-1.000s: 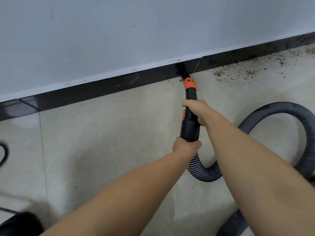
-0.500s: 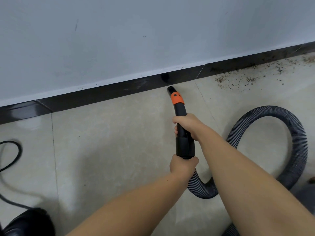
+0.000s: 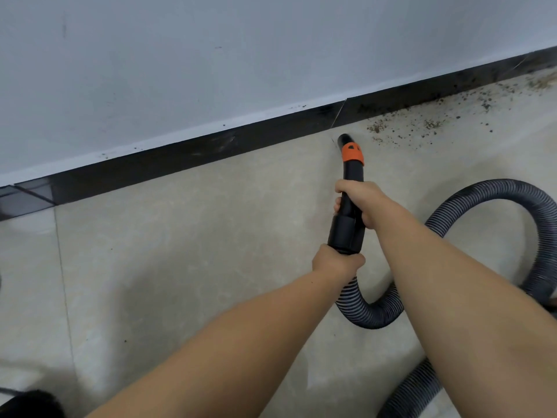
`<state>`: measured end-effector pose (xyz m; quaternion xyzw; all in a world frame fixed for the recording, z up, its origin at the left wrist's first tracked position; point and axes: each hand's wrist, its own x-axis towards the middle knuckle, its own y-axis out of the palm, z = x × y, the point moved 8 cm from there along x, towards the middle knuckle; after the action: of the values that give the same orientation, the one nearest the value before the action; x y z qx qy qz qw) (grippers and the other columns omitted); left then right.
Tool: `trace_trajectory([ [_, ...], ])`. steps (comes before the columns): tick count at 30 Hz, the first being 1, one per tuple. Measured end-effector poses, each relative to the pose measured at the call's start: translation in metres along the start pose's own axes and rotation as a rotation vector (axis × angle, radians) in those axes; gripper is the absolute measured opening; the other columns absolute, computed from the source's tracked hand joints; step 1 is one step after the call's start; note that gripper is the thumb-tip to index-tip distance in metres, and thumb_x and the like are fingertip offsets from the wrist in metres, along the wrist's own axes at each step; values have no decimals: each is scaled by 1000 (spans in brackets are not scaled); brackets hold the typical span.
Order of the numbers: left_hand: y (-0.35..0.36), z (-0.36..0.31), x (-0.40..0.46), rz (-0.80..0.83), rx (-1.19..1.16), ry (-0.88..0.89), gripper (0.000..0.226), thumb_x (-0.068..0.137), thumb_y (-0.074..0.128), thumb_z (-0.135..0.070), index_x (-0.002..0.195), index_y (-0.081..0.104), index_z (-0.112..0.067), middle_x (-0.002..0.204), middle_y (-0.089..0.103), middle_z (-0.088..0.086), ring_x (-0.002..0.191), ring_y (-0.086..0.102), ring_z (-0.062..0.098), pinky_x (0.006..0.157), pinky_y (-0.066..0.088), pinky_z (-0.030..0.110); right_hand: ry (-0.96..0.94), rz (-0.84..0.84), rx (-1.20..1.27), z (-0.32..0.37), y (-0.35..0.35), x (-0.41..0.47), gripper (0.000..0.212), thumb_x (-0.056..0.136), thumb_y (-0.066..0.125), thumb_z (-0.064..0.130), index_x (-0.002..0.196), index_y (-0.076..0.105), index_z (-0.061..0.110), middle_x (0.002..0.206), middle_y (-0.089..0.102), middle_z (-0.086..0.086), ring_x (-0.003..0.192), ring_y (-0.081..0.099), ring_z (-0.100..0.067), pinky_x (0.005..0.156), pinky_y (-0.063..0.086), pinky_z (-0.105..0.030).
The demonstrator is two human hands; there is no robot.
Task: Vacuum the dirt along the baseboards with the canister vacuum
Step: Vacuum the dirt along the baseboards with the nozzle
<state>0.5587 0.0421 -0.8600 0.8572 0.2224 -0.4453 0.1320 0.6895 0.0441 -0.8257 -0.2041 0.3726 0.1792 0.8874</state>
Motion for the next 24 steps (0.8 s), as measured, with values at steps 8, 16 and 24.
trace_trajectory([
  [8,-8,29,-26,97,111,-69,44,81,66,-16,122,53,-7,103,58,9,92,56,24,77,47,29,70,-55,79,-36,-3,-27,10,85,55,3,81,47,6,60,50,-10,46,50,-20,51,49,-28],
  [16,-14,29,-72,155,267,-8,35,80,66,-14,112,54,-10,93,57,6,84,55,21,69,43,27,116,-152,235,-55,-22,-74,10,86,56,3,81,47,5,58,51,-9,43,49,-18,44,47,-24],
  [24,-69,-45,-212,104,314,12,22,79,67,-12,98,57,-15,77,59,1,68,55,13,66,46,27,134,-95,286,32,-4,-205,11,85,55,3,81,46,6,54,50,-9,42,49,-20,47,45,-27],
])
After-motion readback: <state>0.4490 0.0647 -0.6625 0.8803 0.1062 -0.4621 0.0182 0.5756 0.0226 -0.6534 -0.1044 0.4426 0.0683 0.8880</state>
